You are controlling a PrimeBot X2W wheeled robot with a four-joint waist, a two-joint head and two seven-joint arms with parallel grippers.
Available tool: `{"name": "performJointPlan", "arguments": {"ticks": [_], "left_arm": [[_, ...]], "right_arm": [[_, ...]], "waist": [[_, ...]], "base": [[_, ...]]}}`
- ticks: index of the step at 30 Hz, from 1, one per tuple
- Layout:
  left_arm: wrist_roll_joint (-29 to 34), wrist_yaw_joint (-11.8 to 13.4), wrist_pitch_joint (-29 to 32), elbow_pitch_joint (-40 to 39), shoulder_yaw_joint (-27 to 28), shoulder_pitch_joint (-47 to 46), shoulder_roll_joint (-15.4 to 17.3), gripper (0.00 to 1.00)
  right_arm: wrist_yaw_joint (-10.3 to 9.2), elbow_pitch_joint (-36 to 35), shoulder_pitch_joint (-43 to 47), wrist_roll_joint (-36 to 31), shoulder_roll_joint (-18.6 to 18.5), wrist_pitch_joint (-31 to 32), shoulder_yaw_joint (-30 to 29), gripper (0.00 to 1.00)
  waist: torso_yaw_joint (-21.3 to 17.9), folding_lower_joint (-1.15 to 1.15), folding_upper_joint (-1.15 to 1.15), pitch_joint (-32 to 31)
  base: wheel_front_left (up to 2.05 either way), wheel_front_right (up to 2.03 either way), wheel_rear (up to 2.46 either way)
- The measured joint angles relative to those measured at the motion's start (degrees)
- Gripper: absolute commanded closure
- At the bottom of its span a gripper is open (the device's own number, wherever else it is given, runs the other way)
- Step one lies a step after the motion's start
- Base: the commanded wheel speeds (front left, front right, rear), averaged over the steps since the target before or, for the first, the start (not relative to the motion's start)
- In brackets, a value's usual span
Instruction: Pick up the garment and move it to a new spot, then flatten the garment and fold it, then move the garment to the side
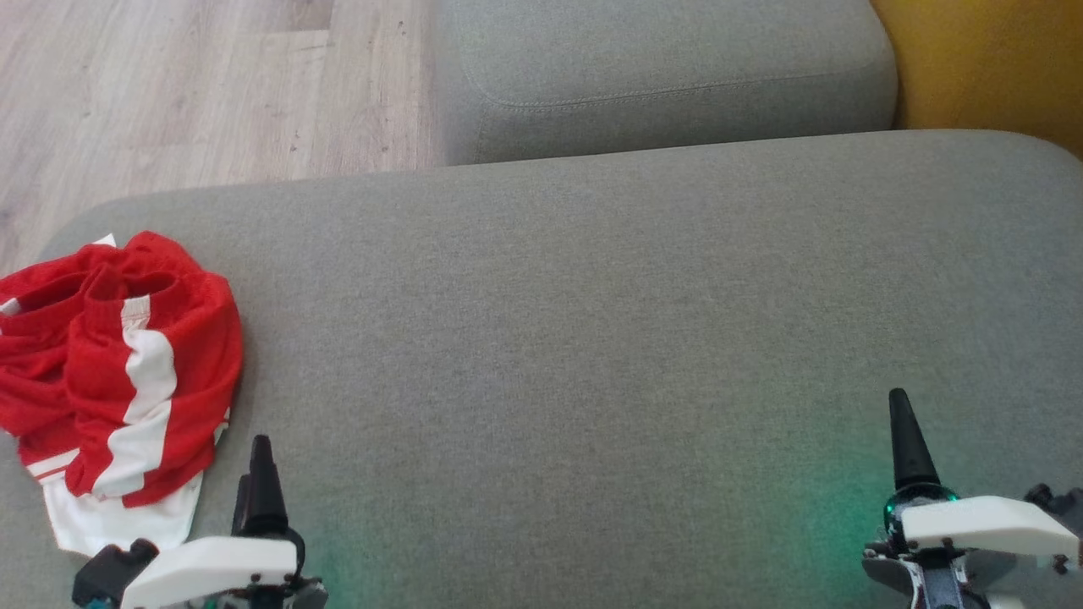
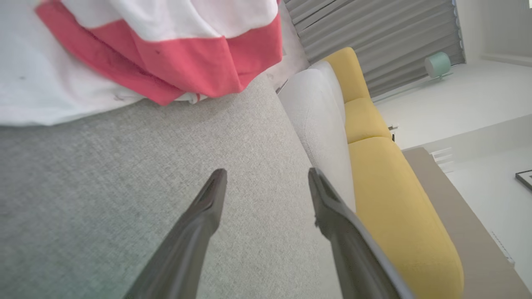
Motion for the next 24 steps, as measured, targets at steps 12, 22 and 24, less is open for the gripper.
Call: {"name": "performJointPlan", "arguments": {"ticks": [12, 22, 24], "left_arm": [[8.7, 1.7, -2.0, -1.8, -2.2, 0.0, 0.0, 0.00], [15.4, 2.7, -3.5, -2.7, -3.9, 0.0, 0.1, 0.00], [16.9, 2.8, -3.9, -2.8, -4.3, 0.0, 0.1, 0.00]], "right_arm": [[0.00, -1.3, 0.0, -8.8, 0.0, -1.9, 1.8, 0.00], [0.00, -1.9, 0.0, -15.9, 0.0, -3.6, 3.2, 0.00], [0.00, -2.0, 0.0, -17.6, 0.0, -4.0, 3.4, 0.00]], "waist": [[0.1, 0.00, 0.00, -0.2], [0.3, 0.00, 0.00, -0.5], [0.4, 0.00, 0.00, -0.5]], "base": [[0.00, 0.00, 0.00], [0.00, 0.00, 0.00], [0.00, 0.00, 0.00]]}}
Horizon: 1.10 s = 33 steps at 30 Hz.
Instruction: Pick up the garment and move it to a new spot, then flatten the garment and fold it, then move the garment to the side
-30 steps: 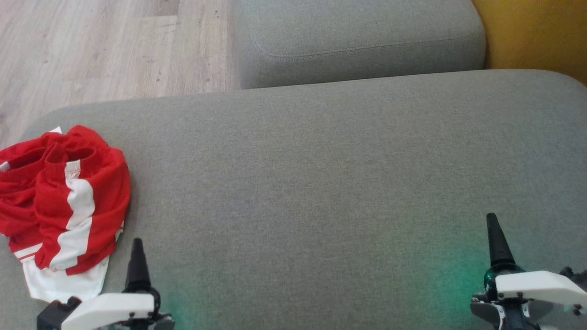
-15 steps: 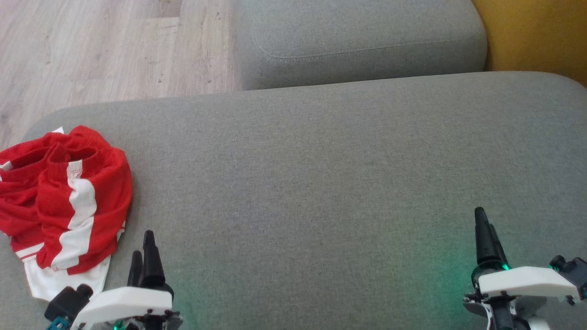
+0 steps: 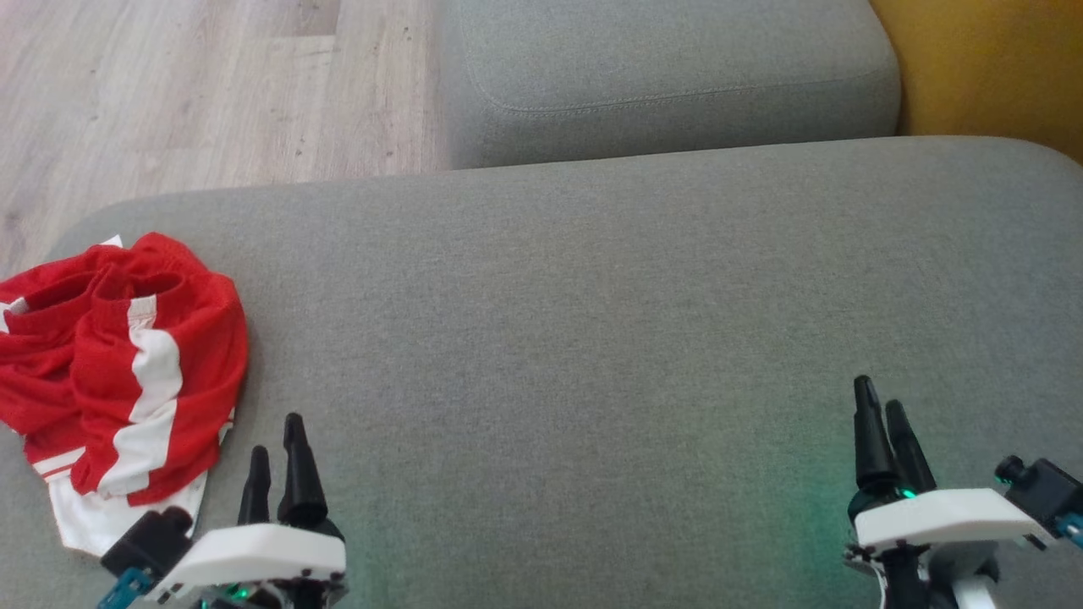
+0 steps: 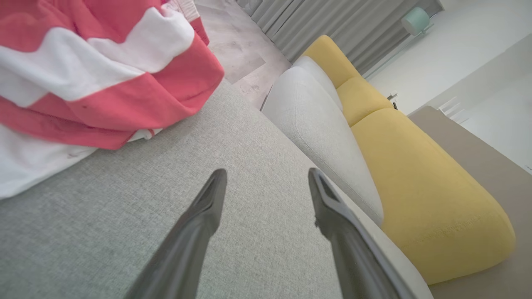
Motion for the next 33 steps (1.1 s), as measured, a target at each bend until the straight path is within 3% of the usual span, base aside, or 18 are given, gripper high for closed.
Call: {"name": "performJointPlan", "arguments": {"ticks": [20, 33], "left_arm": [[13.0, 2.4, -3.2, -2.5, -3.2, 0.0, 0.1, 0.00], [20.9, 2.5, -5.2, -3.7, -5.6, 0.1, 0.1, 0.00]], "right_arm": [[0.00, -0.9, 0.0, -15.3, 0.0, -3.2, 2.2, 0.00], [0.00, -0.9, 0.0, -25.2, -0.1, -5.0, 2.7, 0.00]], "waist": [[0.6, -0.01, 0.00, -0.7], [0.8, -0.01, 0.00, -1.2]], "base": [[0.00, 0.00, 0.00], [0.00, 0.00, 0.00]]}}
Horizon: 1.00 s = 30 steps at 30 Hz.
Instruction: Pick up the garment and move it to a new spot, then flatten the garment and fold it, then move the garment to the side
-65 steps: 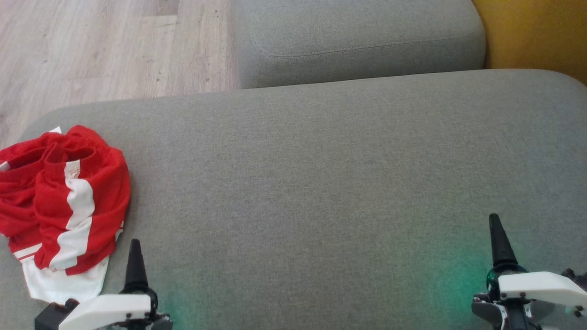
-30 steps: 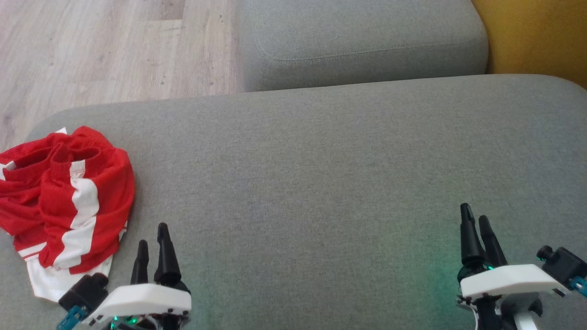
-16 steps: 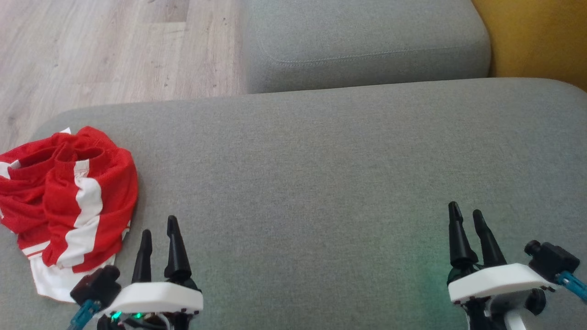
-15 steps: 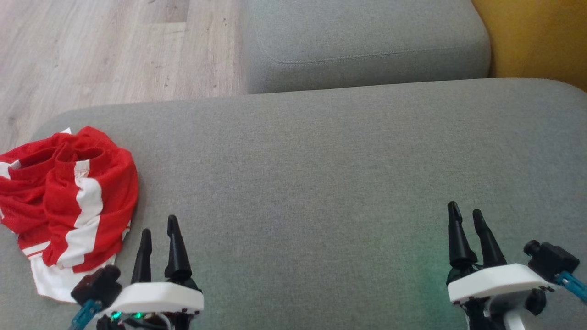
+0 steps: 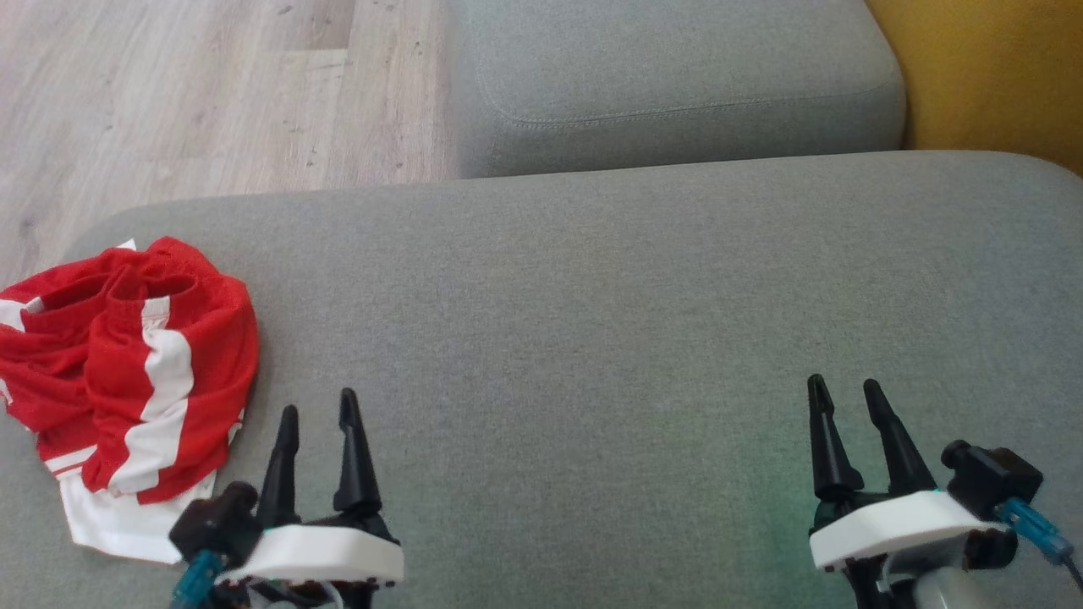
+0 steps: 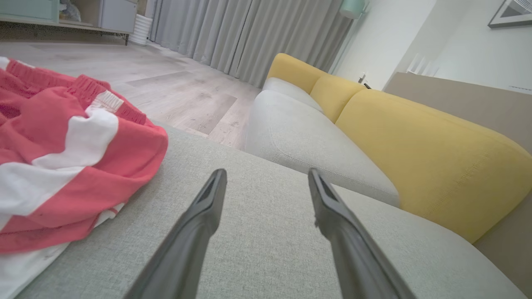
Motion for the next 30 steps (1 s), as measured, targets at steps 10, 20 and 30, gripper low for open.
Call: {"name": "performJointPlan", "arguments": {"ticks": [10, 20, 30], "left_arm": [[6.8, 1.8, -1.7, 0.6, -1.7, 0.1, 0.0, 0.00], [13.0, 3.5, -3.5, 2.1, -2.9, 0.2, 0.1, 0.00], [19.8, 5.5, -5.3, 4.1, -4.4, 0.3, 0.2, 0.00]], "right_arm": [[0.00, 0.2, 0.1, -8.4, 0.0, -1.8, 0.0, 0.00], [0.00, 2.1, 0.5, -15.4, 0.0, -3.5, -1.5, 0.00], [0.00, 2.3, 0.5, -23.6, -0.1, -5.2, -2.0, 0.00]], "waist": [[0.0, 0.00, 0.00, -0.6], [0.2, 0.00, 0.00, -1.6], [0.1, 0.00, 0.00, -1.9]], "base": [[0.00, 0.00, 0.00], [0.00, 0.00, 0.00], [0.00, 0.00, 0.00]]}}
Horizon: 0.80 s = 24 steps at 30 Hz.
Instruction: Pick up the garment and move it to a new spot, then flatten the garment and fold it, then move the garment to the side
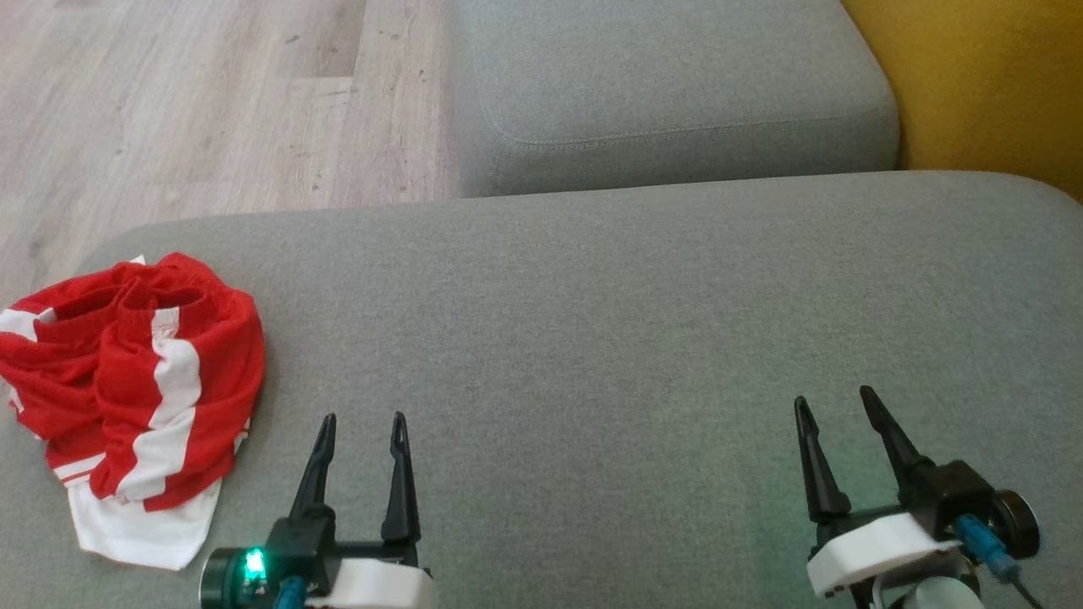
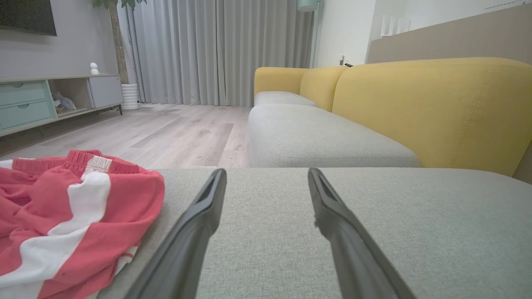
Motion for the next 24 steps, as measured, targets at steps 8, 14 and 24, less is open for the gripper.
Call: {"name": "performJointPlan", "arguments": {"ticks": [8, 14, 24], "left_arm": [[1.2, 0.0, -0.3, 1.4, 0.3, 0.0, 0.0, 0.00], [1.1, -0.1, -0.3, 2.1, 1.1, -0.2, 0.0, 0.00], [1.4, 2.1, -0.4, 0.7, 1.7, -0.6, 0.0, 0.00]], "right_arm": [[0.00, -0.1, 0.0, -1.8, 0.0, -0.4, 0.0, 0.00], [0.00, -0.1, 0.0, -1.8, 0.0, -0.4, -0.1, 0.00], [0.00, -0.2, 0.0, -1.7, 0.0, -0.4, -0.4, 0.00]], "waist": [[0.0, 0.00, 0.00, 0.0], [0.6, 0.00, 0.00, 0.4], [6.7, 0.00, 0.00, 1.4]], "base": [[0.00, 0.00, 0.00], [0.00, 0.00, 0.00], [0.00, 0.00, 0.00]]}}
